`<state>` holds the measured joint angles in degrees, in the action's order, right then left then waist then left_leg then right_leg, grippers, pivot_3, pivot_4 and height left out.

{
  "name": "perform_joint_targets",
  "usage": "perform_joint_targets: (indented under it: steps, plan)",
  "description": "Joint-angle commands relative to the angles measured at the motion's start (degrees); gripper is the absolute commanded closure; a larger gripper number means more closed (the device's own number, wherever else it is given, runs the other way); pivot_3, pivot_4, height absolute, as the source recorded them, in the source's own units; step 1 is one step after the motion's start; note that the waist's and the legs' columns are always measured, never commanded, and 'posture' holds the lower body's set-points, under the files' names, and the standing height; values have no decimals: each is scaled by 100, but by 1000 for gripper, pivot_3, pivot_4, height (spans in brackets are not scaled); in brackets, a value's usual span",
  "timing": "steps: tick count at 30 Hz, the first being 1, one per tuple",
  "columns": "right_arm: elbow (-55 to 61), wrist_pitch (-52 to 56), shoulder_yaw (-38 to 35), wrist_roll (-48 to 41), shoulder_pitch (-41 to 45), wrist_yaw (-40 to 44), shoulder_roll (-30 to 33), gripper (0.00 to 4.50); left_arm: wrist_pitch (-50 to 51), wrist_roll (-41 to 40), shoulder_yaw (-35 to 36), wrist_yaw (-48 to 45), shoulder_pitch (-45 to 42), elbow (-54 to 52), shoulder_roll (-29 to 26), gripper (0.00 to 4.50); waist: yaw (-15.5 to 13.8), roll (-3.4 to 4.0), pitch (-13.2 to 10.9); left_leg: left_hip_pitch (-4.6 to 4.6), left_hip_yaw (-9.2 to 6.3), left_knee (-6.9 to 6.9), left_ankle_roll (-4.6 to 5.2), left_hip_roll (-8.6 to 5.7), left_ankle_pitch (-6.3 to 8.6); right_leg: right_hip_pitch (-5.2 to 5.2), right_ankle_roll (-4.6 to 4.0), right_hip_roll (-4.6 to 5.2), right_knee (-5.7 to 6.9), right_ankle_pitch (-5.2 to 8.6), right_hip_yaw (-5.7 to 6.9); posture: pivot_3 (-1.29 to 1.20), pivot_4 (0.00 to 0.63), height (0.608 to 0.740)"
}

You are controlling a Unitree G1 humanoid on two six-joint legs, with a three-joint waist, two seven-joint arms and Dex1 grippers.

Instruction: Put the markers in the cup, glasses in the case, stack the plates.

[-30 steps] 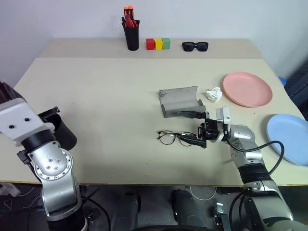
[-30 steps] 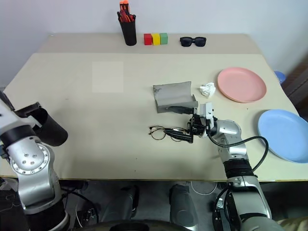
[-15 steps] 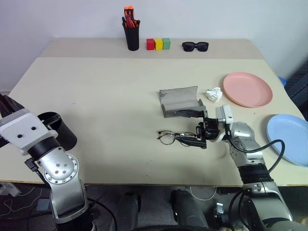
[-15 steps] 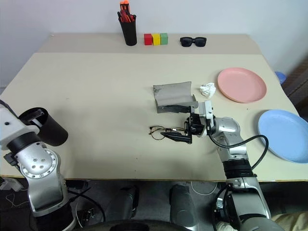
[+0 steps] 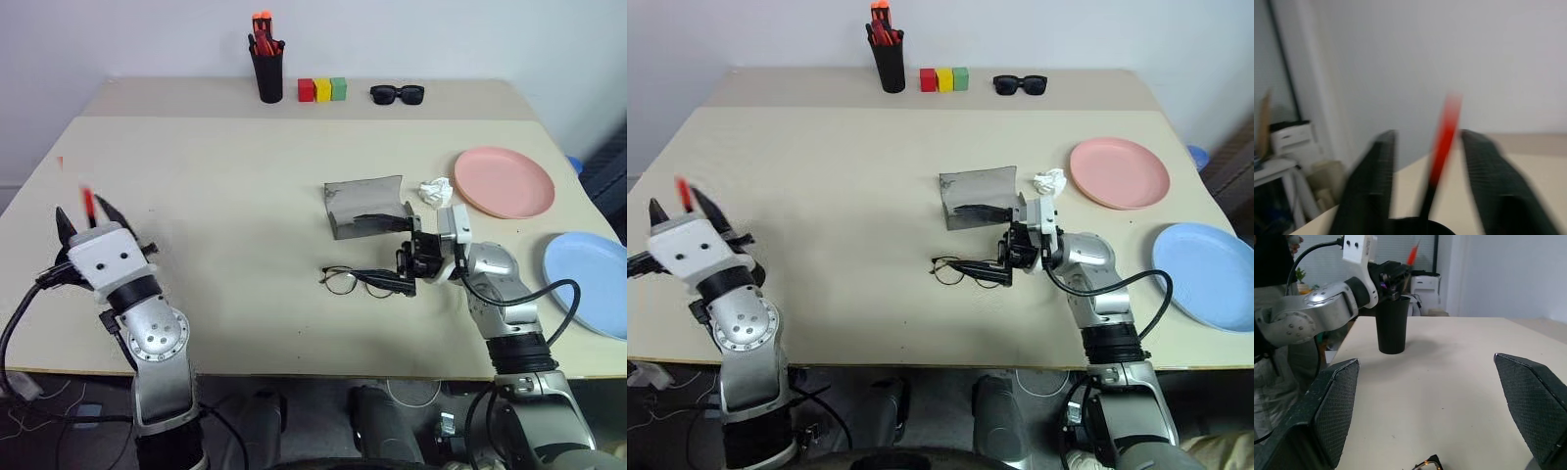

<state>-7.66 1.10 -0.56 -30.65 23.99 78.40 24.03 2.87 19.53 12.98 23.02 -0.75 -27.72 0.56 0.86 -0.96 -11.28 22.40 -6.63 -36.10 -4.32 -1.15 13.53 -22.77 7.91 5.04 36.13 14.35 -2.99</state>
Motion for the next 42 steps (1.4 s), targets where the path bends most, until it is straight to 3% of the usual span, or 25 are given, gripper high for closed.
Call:
perform_joint_targets:
  steps: [1,3,7,12,17,24,27,33,42]
  plan:
    - [310,28,-87,-96,-56,-74,65,0,-238,-29,-45,-139,90,-187,-79,717,-1,0,0,0,0,0,0,0,0,0,0,0,0,0,0,0,150,740]
    - [319,28,-95,-86,-77,-113,67,0,-285,-138,-31,-242,99,-229,-114,97,-4,0,0,1,0,-1,0,0,0,0,0,0,0,0,0,0,150,740]
    - [285,14,-129,-67,-97,-197,81,0,158,-413,-37,-701,-257,-483,-274,97,-6,0,0,0,0,-1,0,0,0,0,-1,0,0,0,0,0,150,740]
    - [344,27,-192,-7,-213,-366,209,0,2001,-763,-382,-2002,-1647,-645,-953,97,-19,-1,0,3,-2,-4,0,-1,0,3,0,0,0,0,5,0,150,740]
    - [682,235,-256,46,-490,-794,401,0,3336,-2200,-750,-4072,-3355,422,-1763,97,11,0,-2,2,-5,2,0,-1,0,1,3,-1,1,2,7,0,150,740]
    - [1056,170,-486,61,-1051,-1209,519,0,3154,-2822,-2234,-6923,-4519,2331,-2706,97,85,2,-4,2,-3,13,3,1,1,-7,3,-2,1,3,4,0,150,740]
    - [1271,-4,-610,86,-1429,-1412,466,0,2306,-2658,-3050,-8319,-5001,3287,-2996,97,85,4,-5,6,-3,12,3,0,1,-8,4,-2,-2,3,4,0,150,740]
    - [1447,-269,-670,124,-1853,-1658,385,0,928,-2246,-3565,-9200,-5796,5124,-2715,97,58,3,-6,6,0,9,3,0,1,-7,4,-2,-2,3,2,0,150,740]
    - [1336,-687,-710,162,-2184,-1803,346,0,281,-1464,-3828,-9037,-6844,7632,-1588,97,14,0,-8,11,-1,5,9,-1,4,-8,8,-2,-4,5,2,0,150,740]
